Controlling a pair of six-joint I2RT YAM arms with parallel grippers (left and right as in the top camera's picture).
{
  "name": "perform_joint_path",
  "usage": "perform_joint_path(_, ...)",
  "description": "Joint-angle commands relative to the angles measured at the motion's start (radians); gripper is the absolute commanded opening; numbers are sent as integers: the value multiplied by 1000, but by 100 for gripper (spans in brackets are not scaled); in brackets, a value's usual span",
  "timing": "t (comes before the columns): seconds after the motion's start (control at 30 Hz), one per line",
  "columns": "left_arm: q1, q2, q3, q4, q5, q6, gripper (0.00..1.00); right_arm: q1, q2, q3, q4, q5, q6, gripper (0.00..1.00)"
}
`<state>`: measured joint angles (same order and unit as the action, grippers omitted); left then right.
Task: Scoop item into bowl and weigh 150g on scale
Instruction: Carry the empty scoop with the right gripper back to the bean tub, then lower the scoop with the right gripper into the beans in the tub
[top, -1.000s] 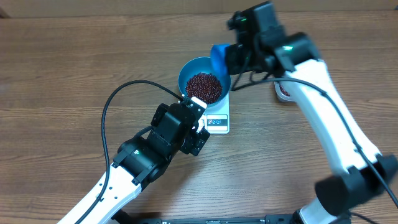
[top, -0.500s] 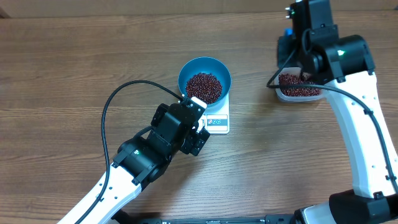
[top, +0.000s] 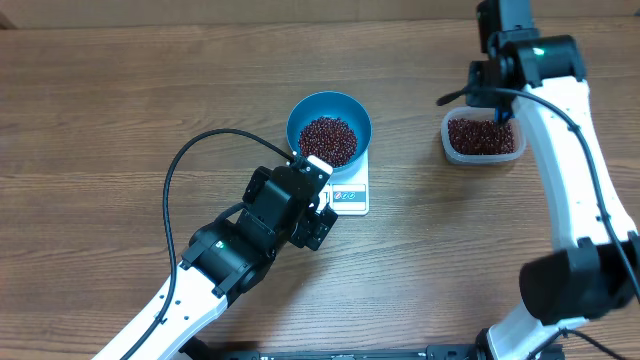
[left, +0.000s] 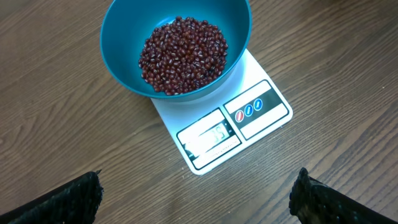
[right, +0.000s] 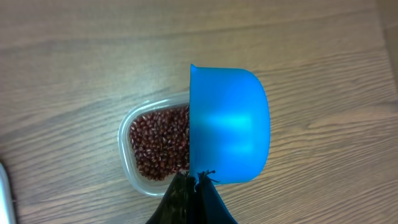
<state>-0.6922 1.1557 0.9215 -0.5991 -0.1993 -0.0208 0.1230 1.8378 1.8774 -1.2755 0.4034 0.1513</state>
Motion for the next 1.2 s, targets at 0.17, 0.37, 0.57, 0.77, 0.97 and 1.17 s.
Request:
perform_joint_path(0.17,-2,-11,-10,0,-11,-10,100,-3,39,-14,-6,16,18,4)
perform_joint_path(0.37,-2,-11,-10,0,-11,-9,100,-3,39,-22,-11,15,32,4)
perform_joint_path(0.57,-2,-11,-10,0,-11,-9,100,-3,39,-43,-12,15,36,4)
perform_joint_path(0.77,-2,-11,-10,0,-11,-10,100,-3,39,-101,15,15,36,4)
perform_joint_path(0.97,-2,-11,-10,0,-11,-10,100,-3,39,-157,50,15,36,4)
perform_joint_path(1.17,-2,-11,-10,0,-11,-10,100,-3,39,-189,71,15,36,4)
